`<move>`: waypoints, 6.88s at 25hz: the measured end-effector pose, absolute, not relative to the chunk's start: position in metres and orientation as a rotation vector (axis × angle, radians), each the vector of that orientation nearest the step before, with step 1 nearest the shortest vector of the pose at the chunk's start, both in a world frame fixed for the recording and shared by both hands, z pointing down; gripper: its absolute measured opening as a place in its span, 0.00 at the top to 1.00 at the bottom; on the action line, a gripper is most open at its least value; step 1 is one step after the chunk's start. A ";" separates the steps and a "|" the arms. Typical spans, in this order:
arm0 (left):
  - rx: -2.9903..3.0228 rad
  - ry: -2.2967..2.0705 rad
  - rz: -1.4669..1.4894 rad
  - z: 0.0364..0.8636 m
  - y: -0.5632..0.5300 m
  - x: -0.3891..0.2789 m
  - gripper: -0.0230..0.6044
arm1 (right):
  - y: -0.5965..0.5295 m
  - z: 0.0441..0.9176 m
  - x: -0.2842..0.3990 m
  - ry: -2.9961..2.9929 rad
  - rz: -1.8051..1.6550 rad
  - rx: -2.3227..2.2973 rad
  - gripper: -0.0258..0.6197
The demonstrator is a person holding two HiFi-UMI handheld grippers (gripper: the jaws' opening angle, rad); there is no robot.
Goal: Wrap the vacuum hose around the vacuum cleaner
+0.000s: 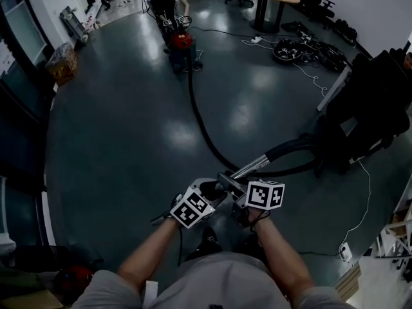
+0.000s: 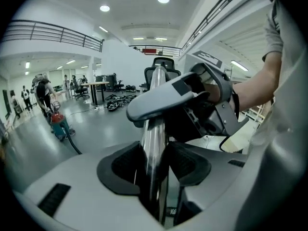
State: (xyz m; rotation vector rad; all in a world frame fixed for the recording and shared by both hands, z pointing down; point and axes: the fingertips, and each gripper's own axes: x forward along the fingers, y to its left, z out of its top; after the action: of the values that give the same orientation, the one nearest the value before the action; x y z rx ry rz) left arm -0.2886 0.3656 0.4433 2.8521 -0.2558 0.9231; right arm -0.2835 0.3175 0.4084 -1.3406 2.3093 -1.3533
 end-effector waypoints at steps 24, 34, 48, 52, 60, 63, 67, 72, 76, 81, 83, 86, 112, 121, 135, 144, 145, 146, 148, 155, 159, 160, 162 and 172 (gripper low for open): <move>2.721 -0.331 1.311 0.457 0.320 -0.182 0.68 | 0.234 0.384 -0.076 2.037 -1.243 -1.387 0.71; 2.612 -0.200 1.122 0.469 0.354 -0.101 0.68 | 0.212 0.406 -0.013 1.968 -1.214 -1.538 0.76; 2.574 -0.119 1.264 0.509 0.341 -0.069 0.68 | 0.189 0.426 -0.021 2.435 -1.097 -1.549 0.78; 2.650 -0.116 1.271 0.491 0.320 -0.064 0.68 | 0.190 0.430 -0.013 2.513 -1.066 -1.610 0.78; 3.014 -0.244 1.265 0.385 0.248 -0.024 0.68 | 0.201 0.427 0.003 2.719 -1.023 -1.592 0.78; 3.199 -0.271 1.305 0.338 0.233 -0.006 0.68 | 0.206 0.426 0.002 2.818 -0.986 -1.589 0.78; 3.333 -0.135 1.377 0.307 0.228 0.012 0.68 | 0.211 0.425 -0.008 2.933 -0.935 -1.572 0.78; 3.388 0.154 1.472 0.287 0.228 0.019 0.63 | 0.214 0.423 -0.030 3.047 -0.909 -1.515 0.78; 3.422 0.409 1.665 0.292 0.220 0.012 0.53 | 0.209 0.424 -0.047 3.170 -0.902 -1.484 0.78; 3.338 0.650 1.858 0.312 0.190 -0.020 0.51 | 0.190 0.427 -0.062 3.350 -0.874 -1.483 0.78; 3.277 0.747 1.965 0.323 0.175 -0.036 0.51 | 0.179 0.430 -0.065 3.412 -0.883 -1.494 0.78; 3.183 0.885 2.172 0.340 0.151 -0.055 0.51 | 0.161 0.430 -0.069 3.473 -0.911 -1.498 0.78; 2.907 1.375 1.979 0.463 0.080 -0.117 0.71 | 0.108 0.468 -0.114 3.689 -1.484 -1.362 0.79; 2.913 1.062 1.857 0.480 0.075 -0.123 0.71 | 0.099 0.479 -0.111 3.951 -1.454 -1.092 0.79; 2.930 0.576 1.714 0.467 0.037 -0.066 0.72 | 0.054 0.471 -0.051 4.315 -0.893 -0.606 0.79; 2.823 0.346 1.692 0.464 0.016 -0.024 0.72 | 0.015 0.456 -0.004 4.401 0.076 -0.696 0.79; 2.816 0.327 1.691 0.463 0.015 -0.018 0.72 | 0.014 0.455 0.001 4.396 0.117 -0.679 0.79; 2.812 0.307 1.690 0.463 0.014 -0.011 0.72 | 0.013 0.454 0.007 4.391 0.139 -0.661 0.79; 2.798 0.272 1.686 0.463 0.013 0.000 0.72 | 0.011 0.451 0.020 4.376 0.137 -0.643 0.77; 2.743 0.161 1.697 0.468 0.006 0.020 0.72 | 0.005 0.436 0.064 4.254 -0.020 -0.744 0.68; 2.738 0.141 1.664 0.467 0.004 0.030 0.72 | 0.003 0.423 0.083 4.271 0.294 -0.892 0.68; 2.733 0.136 1.663 0.469 0.001 0.029 0.72 | 0.001 0.419 0.089 4.268 0.359 -0.953 0.68; 2.727 0.131 1.667 0.474 -0.006 0.024 0.72 | -0.005 0.407 0.101 4.212 0.334 -1.145 0.68; 2.701 0.126 1.494 0.491 -0.046 -0.007 0.72 | -0.037 0.363 0.098 3.243 -0.753 -1.837 0.68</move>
State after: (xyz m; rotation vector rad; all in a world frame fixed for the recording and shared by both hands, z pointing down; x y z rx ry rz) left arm -0.0068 -0.0462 0.4913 2.7013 0.1265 1.4937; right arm 0.0981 -0.0375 0.3627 -1.8374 3.2434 -0.7534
